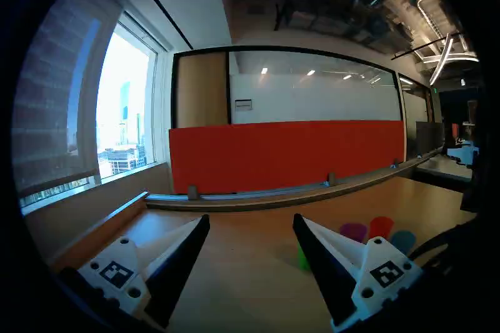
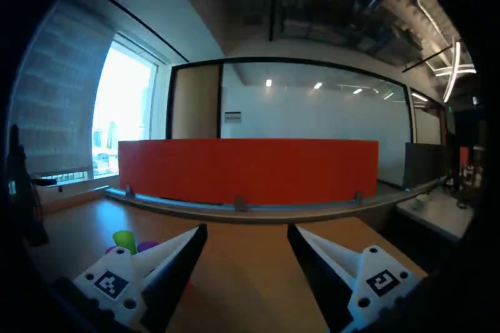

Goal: Pour water

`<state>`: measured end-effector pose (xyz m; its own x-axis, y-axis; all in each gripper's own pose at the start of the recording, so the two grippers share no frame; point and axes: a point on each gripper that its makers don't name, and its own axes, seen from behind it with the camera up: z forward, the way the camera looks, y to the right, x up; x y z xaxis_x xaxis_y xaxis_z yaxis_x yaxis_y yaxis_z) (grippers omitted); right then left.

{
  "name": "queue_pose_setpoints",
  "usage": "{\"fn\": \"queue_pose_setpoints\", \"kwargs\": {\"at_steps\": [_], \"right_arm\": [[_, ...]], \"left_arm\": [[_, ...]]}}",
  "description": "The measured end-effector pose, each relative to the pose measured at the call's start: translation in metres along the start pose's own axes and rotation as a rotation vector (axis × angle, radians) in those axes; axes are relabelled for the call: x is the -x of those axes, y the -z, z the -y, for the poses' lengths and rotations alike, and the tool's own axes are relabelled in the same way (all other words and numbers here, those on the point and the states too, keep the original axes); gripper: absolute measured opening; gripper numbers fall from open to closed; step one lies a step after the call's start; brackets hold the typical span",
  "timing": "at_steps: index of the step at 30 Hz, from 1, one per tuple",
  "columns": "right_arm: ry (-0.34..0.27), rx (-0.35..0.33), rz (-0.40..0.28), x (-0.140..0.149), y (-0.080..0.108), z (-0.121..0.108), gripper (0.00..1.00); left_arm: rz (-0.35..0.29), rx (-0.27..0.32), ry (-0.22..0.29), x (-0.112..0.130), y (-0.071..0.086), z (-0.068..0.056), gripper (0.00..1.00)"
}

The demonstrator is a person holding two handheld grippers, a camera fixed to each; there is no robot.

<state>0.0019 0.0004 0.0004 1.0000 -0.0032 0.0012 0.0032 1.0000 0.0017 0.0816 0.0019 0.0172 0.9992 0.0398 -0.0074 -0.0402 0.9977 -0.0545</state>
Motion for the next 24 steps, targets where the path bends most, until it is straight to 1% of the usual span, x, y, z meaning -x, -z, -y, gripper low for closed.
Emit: {"fn": "queue_pose_setpoints", "kwargs": {"at_steps": [2,6,11,14,18,20,23,24], "right_arm": [[0.007,-0.003,0.003,-0.004,-0.001,-0.001,0.99],[0.015,-0.018,0.011,-0.02,-0.002,0.001,0.99],[0.004,-0.042,0.01,-0.04,-0.002,0.006,0.99],[-0.015,-0.052,0.013,-0.044,-0.002,0.007,0.99],[-0.035,-0.065,0.028,-0.042,-0.004,0.009,0.99],[-0.037,-0.071,0.034,-0.04,-0.005,0.01,0.99],[-0.027,-0.081,0.034,-0.042,-0.006,0.01,0.99],[-0.021,-0.086,0.035,-0.043,-0.006,0.011,0.99]], "left_arm": [[0.006,0.009,-0.004,-0.011,-0.003,0.0,0.99],[0.018,0.048,0.005,-0.031,-0.008,-0.003,0.99],[0.033,0.097,0.023,-0.046,-0.013,-0.007,0.99],[0.057,0.119,0.029,-0.048,-0.016,-0.008,0.99],[0.067,0.127,0.028,-0.05,-0.023,-0.004,0.99],[0.061,0.129,0.023,-0.052,-0.025,-0.001,0.99],[0.065,0.145,0.017,-0.051,-0.027,-0.003,0.99],[0.068,0.16,0.017,-0.051,-0.027,-0.006,0.99]]}}
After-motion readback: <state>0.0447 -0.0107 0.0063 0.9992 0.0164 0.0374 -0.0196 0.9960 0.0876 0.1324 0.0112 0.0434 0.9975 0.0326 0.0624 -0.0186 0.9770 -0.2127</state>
